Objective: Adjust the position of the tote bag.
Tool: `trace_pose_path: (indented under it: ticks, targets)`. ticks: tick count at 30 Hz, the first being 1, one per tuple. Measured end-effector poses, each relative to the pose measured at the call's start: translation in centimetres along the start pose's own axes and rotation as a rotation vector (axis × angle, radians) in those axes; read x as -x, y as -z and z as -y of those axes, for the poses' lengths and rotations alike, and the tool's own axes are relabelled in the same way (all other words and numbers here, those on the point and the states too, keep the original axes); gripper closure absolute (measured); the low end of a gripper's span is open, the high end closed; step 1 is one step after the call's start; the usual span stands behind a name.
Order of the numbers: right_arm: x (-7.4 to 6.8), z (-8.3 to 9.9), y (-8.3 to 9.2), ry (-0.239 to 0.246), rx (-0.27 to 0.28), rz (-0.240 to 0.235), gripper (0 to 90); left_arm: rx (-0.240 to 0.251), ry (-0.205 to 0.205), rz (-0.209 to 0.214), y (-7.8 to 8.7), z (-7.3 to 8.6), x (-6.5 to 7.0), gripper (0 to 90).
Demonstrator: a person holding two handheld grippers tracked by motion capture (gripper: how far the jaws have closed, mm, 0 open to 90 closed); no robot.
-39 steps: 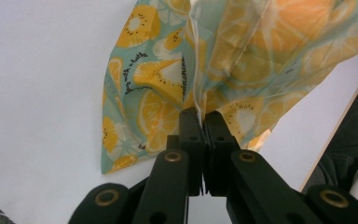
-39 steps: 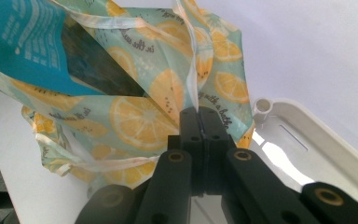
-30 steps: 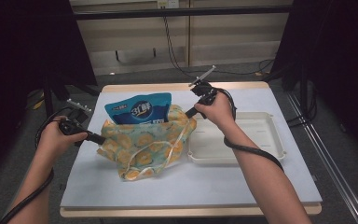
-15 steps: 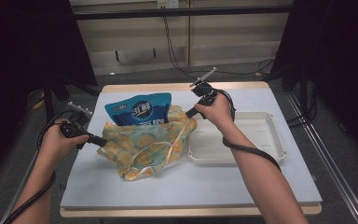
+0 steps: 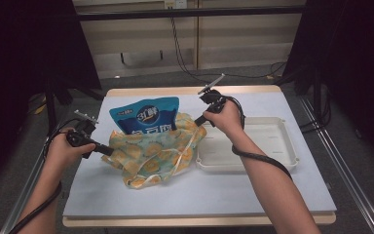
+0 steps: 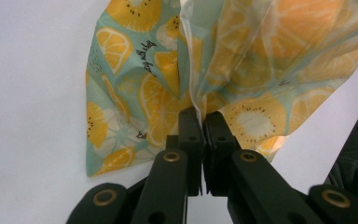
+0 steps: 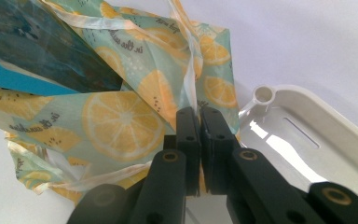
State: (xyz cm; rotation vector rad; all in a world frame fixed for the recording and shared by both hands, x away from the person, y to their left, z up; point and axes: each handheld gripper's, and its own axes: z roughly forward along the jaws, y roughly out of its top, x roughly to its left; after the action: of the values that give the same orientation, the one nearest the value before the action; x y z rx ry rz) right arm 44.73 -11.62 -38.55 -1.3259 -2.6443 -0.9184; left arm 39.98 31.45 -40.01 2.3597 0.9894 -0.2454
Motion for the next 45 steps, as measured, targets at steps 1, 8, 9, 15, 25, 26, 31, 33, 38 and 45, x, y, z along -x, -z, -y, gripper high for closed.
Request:
trace_pose_path:
  ticks: [1, 8, 9, 15, 25, 26, 31, 33, 38, 45]
  targets:
    - [0.0, 0.0, 0.0, 0.003, -0.001, 0.002, 85.9, 0.001, -0.002, -0.002, 0.0, 0.0, 0.0, 87.0]
    - [0.0, 0.1, -0.5, 0.010, -0.014, 0.002, 85.3, 0.029, 0.021, 0.005, -0.1, 0.2, 0.1, 86.2]
    - [0.0, 0.2, -0.6, 0.008, -0.009, 0.004, 85.0, 0.033, 0.029, 0.008, -0.2, 0.2, 0.1, 86.1]
    - [0.1, 0.1, -0.5, 0.016, -0.011, 0.021, 81.4, 0.026, 0.020, -0.003, -0.2, 0.2, 0.1, 86.1]
    - [-0.2, 0.0, 0.5, 0.031, -0.004, 0.028, 70.5, 0.030, 0.022, 0.003, -0.2, 0.2, 0.3, 86.0]
    - [-0.3, -0.1, 0.7, 0.027, 0.001, 0.023, 69.9, 0.033, 0.023, 0.004, -0.2, 0.2, 0.3, 86.0]
    - [-0.7, -0.2, 1.4, 0.041, 0.012, 0.016, 68.6, 0.040, 0.018, 0.000, 0.0, 0.3, 0.3, 79.7]
    - [-0.9, -0.2, 1.4, 0.046, 0.006, 0.013, 68.1, 0.051, 0.034, -0.018, 0.2, 0.4, 0.5, 69.8]
    - [-1.2, -0.1, 1.5, 0.051, 0.001, 0.014, 68.1, 0.081, 0.021, -0.046, 1.5, 0.5, 1.1, 50.9]
    - [-1.7, -0.4, 1.6, 0.059, -0.002, 0.012, 67.2, 0.132, -0.024, -0.071, 3.1, 0.0, 2.3, 33.1]
